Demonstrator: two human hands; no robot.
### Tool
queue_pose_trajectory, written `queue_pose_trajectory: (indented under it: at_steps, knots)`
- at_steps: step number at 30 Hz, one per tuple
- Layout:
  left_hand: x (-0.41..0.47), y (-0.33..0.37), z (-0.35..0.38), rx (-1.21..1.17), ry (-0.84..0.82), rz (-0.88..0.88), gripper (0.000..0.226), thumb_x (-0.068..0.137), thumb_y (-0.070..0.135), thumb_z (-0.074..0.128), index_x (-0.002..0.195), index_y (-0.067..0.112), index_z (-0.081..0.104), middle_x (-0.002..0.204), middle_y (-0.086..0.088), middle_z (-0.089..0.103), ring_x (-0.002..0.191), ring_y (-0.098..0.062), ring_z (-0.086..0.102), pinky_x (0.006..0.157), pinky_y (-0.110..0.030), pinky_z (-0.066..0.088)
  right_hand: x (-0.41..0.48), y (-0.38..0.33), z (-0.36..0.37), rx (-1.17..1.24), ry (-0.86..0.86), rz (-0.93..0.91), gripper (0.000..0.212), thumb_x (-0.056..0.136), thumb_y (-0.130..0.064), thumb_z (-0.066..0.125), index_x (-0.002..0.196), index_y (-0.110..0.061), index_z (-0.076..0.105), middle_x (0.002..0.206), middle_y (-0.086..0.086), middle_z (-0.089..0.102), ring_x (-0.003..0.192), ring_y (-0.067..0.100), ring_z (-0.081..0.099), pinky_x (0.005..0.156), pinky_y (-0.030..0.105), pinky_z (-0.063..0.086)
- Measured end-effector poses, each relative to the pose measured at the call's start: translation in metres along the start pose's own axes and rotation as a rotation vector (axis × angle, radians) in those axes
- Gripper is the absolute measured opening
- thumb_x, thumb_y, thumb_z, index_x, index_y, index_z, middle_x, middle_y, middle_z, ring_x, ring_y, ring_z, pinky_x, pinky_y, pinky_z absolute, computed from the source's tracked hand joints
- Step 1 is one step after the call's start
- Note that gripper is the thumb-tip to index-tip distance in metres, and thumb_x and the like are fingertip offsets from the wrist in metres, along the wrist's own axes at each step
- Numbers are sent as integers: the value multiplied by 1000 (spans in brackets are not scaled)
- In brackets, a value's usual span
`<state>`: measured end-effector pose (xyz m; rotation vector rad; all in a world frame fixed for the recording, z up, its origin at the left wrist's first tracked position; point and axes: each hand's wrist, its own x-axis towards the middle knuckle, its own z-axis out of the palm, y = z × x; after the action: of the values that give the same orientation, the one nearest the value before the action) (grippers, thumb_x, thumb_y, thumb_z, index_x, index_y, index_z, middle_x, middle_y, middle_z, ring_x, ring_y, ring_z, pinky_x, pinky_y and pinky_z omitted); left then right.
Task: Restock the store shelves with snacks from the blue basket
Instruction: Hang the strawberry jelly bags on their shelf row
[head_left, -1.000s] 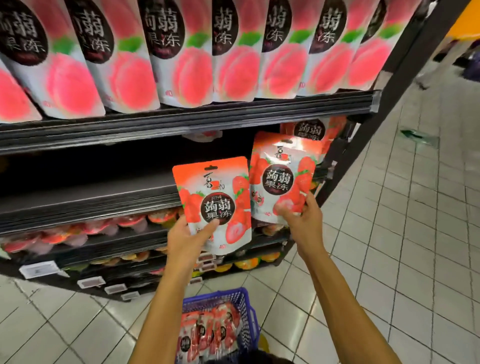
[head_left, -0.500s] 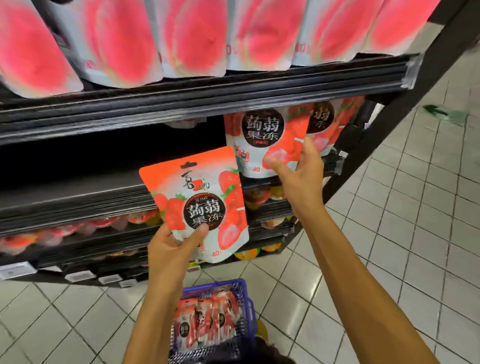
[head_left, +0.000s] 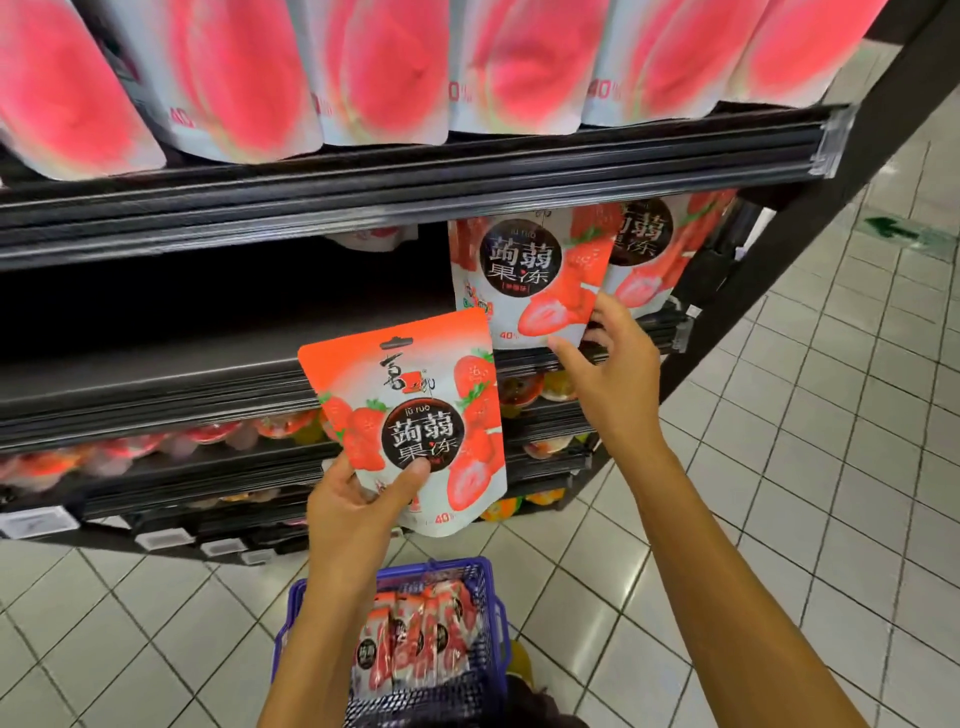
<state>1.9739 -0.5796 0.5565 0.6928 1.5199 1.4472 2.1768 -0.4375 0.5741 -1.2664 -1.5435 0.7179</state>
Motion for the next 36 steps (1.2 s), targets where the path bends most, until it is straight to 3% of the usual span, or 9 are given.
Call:
queue_pose_trajectory:
  at_steps: [4, 7, 11, 17, 22, 28, 32, 34, 36]
  knots:
    - [-5, 0, -1, 11, 9, -15, 25, 65, 25, 79, 88, 33, 74, 95, 1, 77, 87, -17, 74, 66, -30, 60, 0, -1, 5, -105, 91, 29, 35, 84, -18, 75, 117, -27, 67, 84, -2, 62, 78, 18, 54, 72, 36, 51]
    - [-9, 0, -3, -1, 23, -20, 29, 65, 24, 79, 93, 28, 73, 97, 0, 77, 89, -18, 74, 66, -27, 60, 2, -3, 8, -168, 125, 63, 33, 86, -27, 74, 117, -31, 67, 86, 3, 65, 76, 18, 52, 71, 38, 50]
    - [-14, 1, -6, -5, 32, -15, 30, 65, 24, 79, 94, 26, 72, 97, 1, 77, 88, -15, 74, 61, -21, 57, 7, -6, 12, -204, 136, 96, 33, 88, -32, 72, 120, -32, 65, 88, -4, 71, 57, 14, 51, 61, 34, 48]
    - [-17, 0, -3, -10, 21, -15, 37, 65, 22, 79, 101, 20, 71, 99, 2, 77, 90, -14, 73, 64, -18, 57, 9, -5, 15, -213, 110, 129, 30, 91, -31, 69, 120, -29, 65, 100, -11, 73, 66, 15, 62, 70, 34, 53]
    - [-14, 2, 1, 0, 8, -18, 36, 65, 26, 79, 101, 24, 71, 101, 2, 77, 92, -15, 73, 64, -23, 58, 6, 6, 6, -158, 137, 173, 17, 94, -25, 66, 109, -22, 71, 95, -9, 75, 83, 11, 67, 78, 41, 55]
    - [-5, 9, 12, 3, -34, 9, 39, 67, 24, 78, 105, 19, 69, 99, 4, 77, 90, -11, 73, 65, -18, 57, -3, 8, -1, -85, 148, 112, 26, 92, -27, 68, 117, -28, 67, 96, -26, 66, 63, 8, 59, 66, 9, 45]
    - [4, 18, 17, 0, -77, 29, 36, 71, 22, 76, 106, 19, 68, 100, 4, 77, 91, -11, 73, 65, -17, 56, -17, -3, -7, -22, 175, 56, 22, 93, -27, 67, 115, -24, 67, 100, -10, 69, 68, 9, 63, 67, 20, 52]
    - [8, 24, 18, 15, -102, 55, 34, 74, 24, 74, 107, 22, 68, 102, 5, 76, 93, -11, 73, 66, -17, 56, -25, -11, -9, 118, 63, 93, 22, 91, -33, 67, 112, -25, 68, 99, -11, 69, 78, 10, 66, 72, 28, 56]
    - [12, 29, 19, 21, -130, 80, 32, 75, 27, 74, 106, 26, 69, 104, 5, 76, 94, -12, 72, 68, -18, 56, -34, -16, -8, 230, -236, 144, 26, 88, -42, 67, 110, -28, 69, 99, -11, 72, 91, 10, 68, 80, 33, 57]
